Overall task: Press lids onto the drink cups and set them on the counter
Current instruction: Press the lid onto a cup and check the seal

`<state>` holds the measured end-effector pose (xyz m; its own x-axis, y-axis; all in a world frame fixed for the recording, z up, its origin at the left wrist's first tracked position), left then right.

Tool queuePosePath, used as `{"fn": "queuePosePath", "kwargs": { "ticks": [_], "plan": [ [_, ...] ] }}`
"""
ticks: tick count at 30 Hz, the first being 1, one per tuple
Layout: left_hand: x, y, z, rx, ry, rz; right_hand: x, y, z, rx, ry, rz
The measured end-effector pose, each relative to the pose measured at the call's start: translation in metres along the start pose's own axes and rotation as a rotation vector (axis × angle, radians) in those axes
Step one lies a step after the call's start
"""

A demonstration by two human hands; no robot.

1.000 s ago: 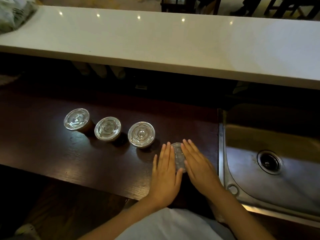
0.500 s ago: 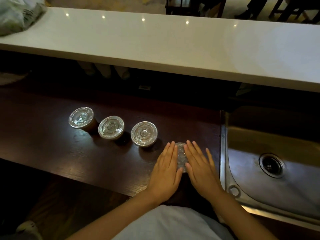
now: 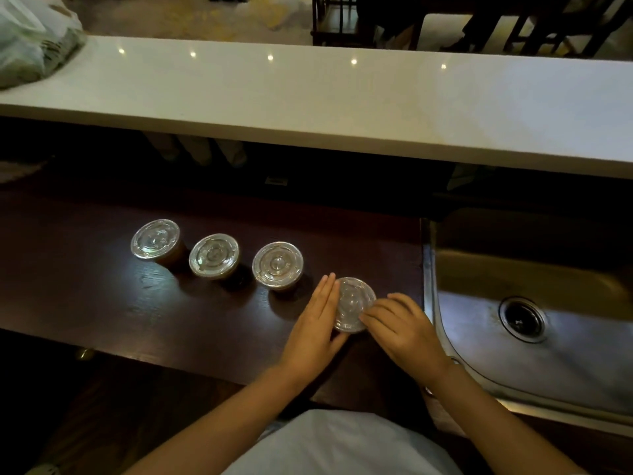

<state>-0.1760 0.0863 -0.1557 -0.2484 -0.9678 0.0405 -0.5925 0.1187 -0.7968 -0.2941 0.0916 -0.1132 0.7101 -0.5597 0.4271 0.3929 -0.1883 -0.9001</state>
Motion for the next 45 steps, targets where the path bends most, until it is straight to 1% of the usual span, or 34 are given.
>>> {"fn": "queuePosePath", "kwargs": {
  "ticks": [2, 4, 5, 7, 9, 10, 11, 12, 14, 16, 18, 20, 21, 24, 26, 28, 30, 32, 35, 37, 40, 42, 45],
  "plan": [
    [-0.003, -0.001, 0.007, -0.171, -0.111, -0.064, 0.007, -0.003, -0.001, -0.003, -0.036, 0.024],
    [-0.007, 0.005, 0.018, -0.385, -0.304, -0.095, 0.013, -0.007, -0.005, -0.009, -0.043, 0.030],
    [-0.010, 0.009, 0.023, -0.528, -0.418, -0.108, 0.015, -0.010, -0.009, -0.005, -0.030, 0.022],
    [-0.017, 0.020, 0.027, -0.927, -0.654, -0.148, 0.019, -0.017, -0.016, 0.016, 0.017, -0.011],
    [-0.022, 0.038, 0.020, -1.406, -0.863, -0.153, 0.022, -0.026, -0.022, 0.038, 0.053, -0.057],
    [-0.022, 0.043, 0.013, -1.594, -0.914, -0.123, 0.025, -0.030, -0.024, 0.044, 0.061, -0.074],
    [-0.020, 0.043, 0.006, -1.717, -0.927, -0.088, 0.027, -0.033, -0.024, 0.052, 0.066, -0.087],
    [-0.017, 0.041, 0.001, -1.798, -0.919, -0.073, 0.029, -0.035, -0.025, 0.064, 0.071, -0.097],
    [-0.011, 0.031, -0.002, -1.858, -0.890, -0.097, 0.032, -0.039, -0.028, 0.100, 0.102, -0.121],
    [-0.009, 0.019, -0.002, -1.801, -0.848, -0.142, 0.031, -0.043, -0.037, 0.172, 0.202, -0.171],
    [-0.005, 0.002, 0.001, -1.692, -0.759, -0.222, 0.028, -0.045, -0.049, 0.280, 0.360, -0.244],
    [0.001, -0.014, 0.001, -1.583, -0.610, -0.272, 0.023, -0.045, -0.056, 0.394, 0.531, -0.334],
    [0.004, -0.021, -0.001, -1.493, -0.523, -0.278, 0.019, -0.044, -0.059, 0.472, 0.633, -0.383],
    [0.012, -0.041, -0.015, -1.165, -0.259, -0.262, 0.006, -0.028, -0.068, 0.800, 0.961, -0.457],
    [0.016, -0.058, -0.027, -0.984, -0.082, -0.283, -0.001, -0.013, -0.070, 1.033, 1.099, -0.496],
    [0.020, -0.073, -0.044, -0.682, 0.093, -0.235, -0.003, -0.001, -0.069, 1.285, 1.176, -0.573],
    [0.022, -0.081, -0.054, -0.368, 0.234, -0.166, -0.004, 0.009, -0.065, 1.483, 1.224, -0.606],
    [0.025, -0.087, -0.060, -0.123, 0.330, -0.097, -0.005, 0.017, -0.060, 1.644, 1.241, -0.584],
    [0.027, -0.088, -0.065, 0.166, 0.462, -0.004, -0.009, 0.033, -0.051, 1.837, 1.272, -0.520],
    [0.026, -0.081, -0.061, 0.297, 0.520, 0.076, -0.013, 0.046, -0.045, 1.919, 1.291, -0.476],
    [0.021, -0.068, -0.052, 0.422, 0.543, 0.183, -0.024, 0.068, -0.036, 2.005, 1.362, -0.443],
    [0.018, -0.062, -0.048, 0.456, 0.545, 0.226, -0.029, 0.079, -0.031, 2.063, 1.395, -0.437],
    [0.014, -0.058, -0.047, 0.468, 0.546, 0.245, -0.032, 0.088, -0.024, 2.122, 1.414, -0.437]
  ]
}}
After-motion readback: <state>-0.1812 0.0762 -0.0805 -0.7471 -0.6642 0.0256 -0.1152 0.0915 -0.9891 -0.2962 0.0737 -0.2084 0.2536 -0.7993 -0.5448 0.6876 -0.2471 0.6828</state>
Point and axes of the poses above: each hand's wrist, its own x-axis towards the middle knuckle, its own y-axis out of the palm, z = x × y, the point moved 8 cm from there along x, towards the middle knuckle, and after that the axes turned 7 degrees about z, right-handed, at the moved point
